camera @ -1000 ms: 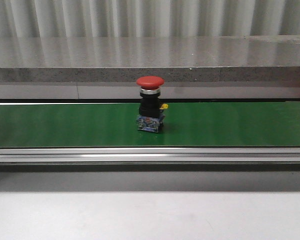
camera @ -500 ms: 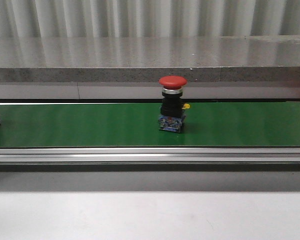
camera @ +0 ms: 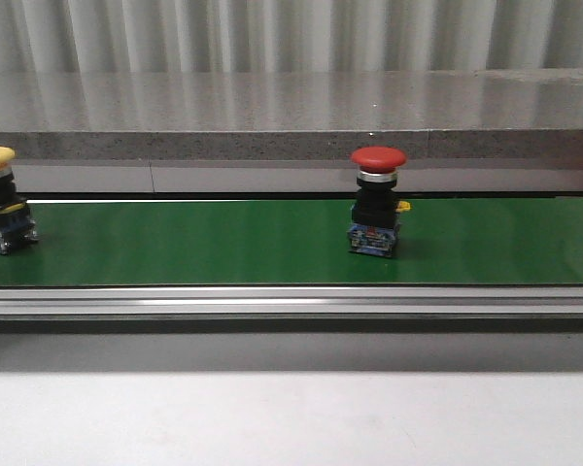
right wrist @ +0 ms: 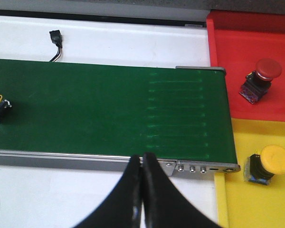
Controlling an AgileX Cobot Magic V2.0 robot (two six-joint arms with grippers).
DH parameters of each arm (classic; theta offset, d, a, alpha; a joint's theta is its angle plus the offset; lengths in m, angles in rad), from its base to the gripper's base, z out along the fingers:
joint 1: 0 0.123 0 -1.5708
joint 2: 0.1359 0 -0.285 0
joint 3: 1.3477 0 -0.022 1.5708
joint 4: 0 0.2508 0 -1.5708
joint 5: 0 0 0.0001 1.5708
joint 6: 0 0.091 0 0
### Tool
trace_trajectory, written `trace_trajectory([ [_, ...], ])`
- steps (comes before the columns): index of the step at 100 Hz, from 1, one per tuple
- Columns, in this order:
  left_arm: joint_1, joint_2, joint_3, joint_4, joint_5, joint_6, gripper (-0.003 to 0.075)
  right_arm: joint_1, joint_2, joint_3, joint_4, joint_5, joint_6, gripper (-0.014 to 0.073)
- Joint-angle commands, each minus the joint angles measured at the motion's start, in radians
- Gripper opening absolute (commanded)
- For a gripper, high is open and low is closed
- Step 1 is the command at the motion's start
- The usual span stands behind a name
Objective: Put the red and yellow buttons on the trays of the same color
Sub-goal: 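Set the yellow button on the belt, open and raise the left gripper, then lower the right gripper onto the red button at the belt end, grasp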
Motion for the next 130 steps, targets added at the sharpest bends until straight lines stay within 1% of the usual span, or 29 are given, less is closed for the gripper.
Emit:
trace_trajectory([
  [1,-0.007,-0.059,-0.011,0.018,-0.055,0.0,0.0551,0.0,-0.002,-0.026,-0.005,-0.059,-0.011,-0.0067],
  [9,-0.007,-0.102,-0.01,0.028,-0.041,0.0,0.0449,0.0,-0.002,-0.026,-0.005,-0.059,-0.011,-0.0067],
  [11,-0.007,-0.112,-0.01,0.032,-0.037,0.0,0.0403,0.0,-0.002,-0.026,-0.005,-0.059,-0.011,-0.0067],
  [16,-0.007,-0.132,-0.01,0.046,-0.035,0.0,0.0328,0.0,-0.002,-0.026,-0.005,-0.059,-0.011,-0.0067],
  [18,-0.007,-0.139,-0.01,0.054,-0.033,0.0,0.0276,0.0,-0.002,-0.026,-0.005,-0.059,-0.011,-0.0067],
  [23,-0.007,-0.152,-0.01,0.07,-0.033,0.0,0.0197,0.0,-0.002,-0.026,-0.005,-0.059,-0.011,-0.0067],
  [25,-0.007,-0.155,-0.01,0.077,-0.033,0.0,0.0146,0.0,-0.002,-0.026,-0.005,-0.059,-0.011,-0.0067],
  [28,-0.007,-0.16,-0.01,0.083,-0.033,0.0,0.0109,0.0,-0.002,-0.026,-0.005,-0.059,-0.011,-0.0067],
  [32,-0.007,-0.162,-0.01,0.089,-0.033,0.0,0.0028,0.0,-0.002,-0.026,-0.005,-0.059,-0.011,-0.0067],
  [36,-0.007,-0.162,-0.01,0.093,-0.033,0.0,-0.0023,0.0,-0.002,-0.026,-0.005,-0.059,-0.011,-0.0067],
  [63,-0.007,-0.162,-0.004,0.122,-0.035,0.0,-0.002,0.0,-0.002,-0.026,-0.005,-0.061,-0.011,-0.0067],
  [84,-0.007,-0.162,-0.004,0.126,-0.036,0.0,-0.002,0.0,-0.002,-0.026,-0.005,-0.109,-0.011,-0.0067],
  [107,-0.007,-0.162,-0.004,0.126,-0.036,0.0,-0.002,0.0,-0.002,-0.026,-0.005,-0.076,-0.011,-0.0055],
  [112,-0.007,-0.162,-0.004,0.126,-0.036,0.0,-0.002,0.0,-0.002,-0.026,-0.005,-0.059,-0.011,-0.0023],
  [117,-0.007,-0.162,-0.004,0.126,-0.036,0.0,-0.002,0.0,-0.002,-0.026,-0.005,-0.043,-0.011,0.0035],
  [124,-0.007,-0.162,-0.004,0.126,-0.036,0.0,-0.002,0.0,-0.002,-0.026,-0.005,-0.021,-0.011,0.0163],
  [130,-0.007,-0.162,-0.004,0.126,-0.036,0.0,-0.002,0.0,-0.002,-0.026,-0.005,-0.006,-0.011,0.0315],
])
